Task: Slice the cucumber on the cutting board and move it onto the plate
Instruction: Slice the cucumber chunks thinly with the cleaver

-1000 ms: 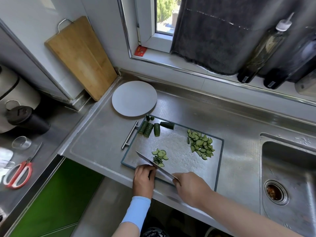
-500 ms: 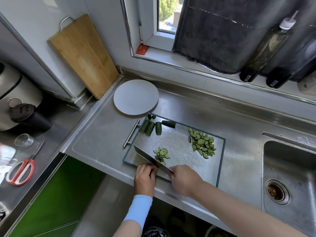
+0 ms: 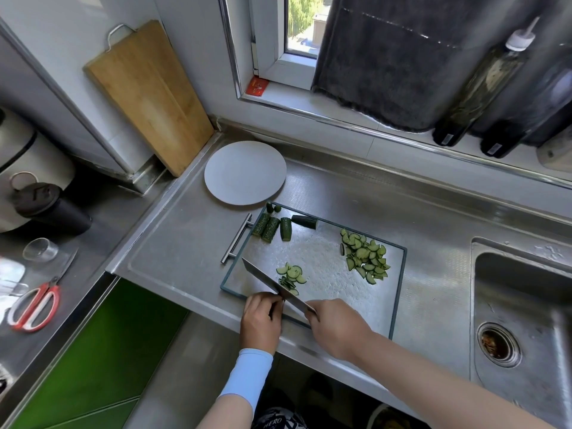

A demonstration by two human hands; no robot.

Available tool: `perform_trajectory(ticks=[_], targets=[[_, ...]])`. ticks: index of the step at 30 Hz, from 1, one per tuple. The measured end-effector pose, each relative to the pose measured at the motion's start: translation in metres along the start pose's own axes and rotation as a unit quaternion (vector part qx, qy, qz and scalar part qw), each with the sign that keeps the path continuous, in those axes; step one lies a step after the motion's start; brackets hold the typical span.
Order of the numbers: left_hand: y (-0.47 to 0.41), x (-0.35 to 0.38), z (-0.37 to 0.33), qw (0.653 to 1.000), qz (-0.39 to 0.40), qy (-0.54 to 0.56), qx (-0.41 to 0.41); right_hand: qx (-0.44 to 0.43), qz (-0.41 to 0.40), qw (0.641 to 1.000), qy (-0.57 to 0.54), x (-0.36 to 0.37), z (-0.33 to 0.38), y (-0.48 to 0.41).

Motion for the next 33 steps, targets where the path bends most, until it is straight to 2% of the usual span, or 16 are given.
perform_trajectory(ticks=[13, 33], targets=[[0.000, -0.002, 0.000, 1.000, -0.010, -0.004, -0.012, -0.013, -0.019, 0.999, 0.028, 0.004, -0.004, 0.009], [0.001, -0.002, 0.003, 0.999, -0.014, 0.001, -0.029, 0.023, 0.008, 0.999, 0.035, 0.008, 0.001, -0.008]])
Point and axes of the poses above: each hand's wrist, its own y-axis away from the middle knuckle, its own x-axis out of the palm, z = x × y, the point moved 9 cm from there along -y, towards the middle knuckle, and after that the axes turned 13 degrees about y, right-handed, at the moved point
